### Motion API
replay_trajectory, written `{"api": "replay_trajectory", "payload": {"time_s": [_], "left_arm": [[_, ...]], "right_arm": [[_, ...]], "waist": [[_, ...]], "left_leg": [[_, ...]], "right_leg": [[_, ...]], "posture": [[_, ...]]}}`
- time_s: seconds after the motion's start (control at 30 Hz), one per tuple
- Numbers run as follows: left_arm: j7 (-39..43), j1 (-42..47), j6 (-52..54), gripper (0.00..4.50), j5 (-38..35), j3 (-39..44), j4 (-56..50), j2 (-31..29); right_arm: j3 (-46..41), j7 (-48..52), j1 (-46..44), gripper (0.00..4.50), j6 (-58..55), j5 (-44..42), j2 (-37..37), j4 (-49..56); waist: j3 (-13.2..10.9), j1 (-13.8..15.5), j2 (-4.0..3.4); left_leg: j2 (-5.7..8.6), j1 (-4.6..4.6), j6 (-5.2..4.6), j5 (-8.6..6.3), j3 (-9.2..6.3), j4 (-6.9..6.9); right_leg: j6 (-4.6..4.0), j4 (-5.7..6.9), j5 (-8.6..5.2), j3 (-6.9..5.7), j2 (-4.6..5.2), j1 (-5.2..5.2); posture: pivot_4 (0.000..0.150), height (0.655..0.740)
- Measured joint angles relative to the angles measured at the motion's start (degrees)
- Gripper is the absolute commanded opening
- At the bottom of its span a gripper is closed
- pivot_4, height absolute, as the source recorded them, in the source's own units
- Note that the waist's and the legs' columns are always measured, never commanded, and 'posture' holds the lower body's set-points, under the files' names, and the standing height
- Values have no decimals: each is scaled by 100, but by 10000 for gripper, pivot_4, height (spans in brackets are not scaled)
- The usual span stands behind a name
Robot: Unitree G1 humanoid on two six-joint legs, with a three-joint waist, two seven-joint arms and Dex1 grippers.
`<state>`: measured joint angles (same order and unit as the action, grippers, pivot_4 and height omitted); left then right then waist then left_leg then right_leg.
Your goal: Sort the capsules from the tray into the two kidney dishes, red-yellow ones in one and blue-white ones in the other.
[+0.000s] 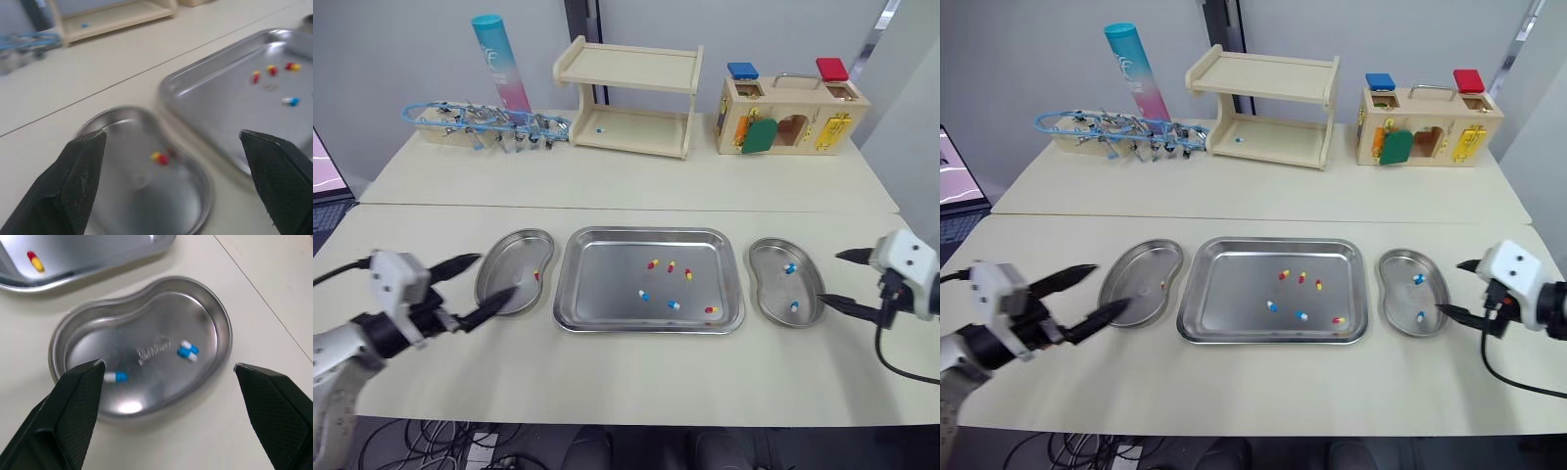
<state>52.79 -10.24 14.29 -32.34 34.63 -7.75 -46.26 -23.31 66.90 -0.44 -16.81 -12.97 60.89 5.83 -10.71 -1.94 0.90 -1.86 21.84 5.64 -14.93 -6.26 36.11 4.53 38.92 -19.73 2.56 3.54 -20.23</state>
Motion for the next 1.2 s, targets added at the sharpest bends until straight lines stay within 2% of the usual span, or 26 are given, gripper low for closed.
{"api": "replay_trajectory", "payload": {"time_s": [0.3,0.63,1.0,1.2], "left_arm": [[39,-711,-769,45000,779,645,1983,-248],[188,-1020,-975,45000,762,821,2187,-162],[326,-826,-913,45000,617,819,2153,-158],[837,-961,-590,45000,379,416,1271,-139]], "right_arm": [[-366,288,426,44602,1121,108,207,-1718],[-493,162,895,44602,1537,267,208,-2337],[-493,214,994,44602,1364,253,435,-2212],[-353,376,762,44602,1068,-108,416,-993]], "waist": [[0,-46,1],[0,-47,1],[0,-80,1],[1,-94,0]], "left_leg": [[0,-3,0,0,5,-3],[0,-8,1,0,7,-3],[0,-8,1,0,6,-3],[-2,-9,2,1,5,-1]], "right_leg": [[0,0,0,5,0,0],[0,5,0,5,1,5],[1,6,0,4,1,6],[1,11,0,5,1,8]], "posture": [[1500,7400],[1500,7400],[1500,7400],[1500,7400]]}}
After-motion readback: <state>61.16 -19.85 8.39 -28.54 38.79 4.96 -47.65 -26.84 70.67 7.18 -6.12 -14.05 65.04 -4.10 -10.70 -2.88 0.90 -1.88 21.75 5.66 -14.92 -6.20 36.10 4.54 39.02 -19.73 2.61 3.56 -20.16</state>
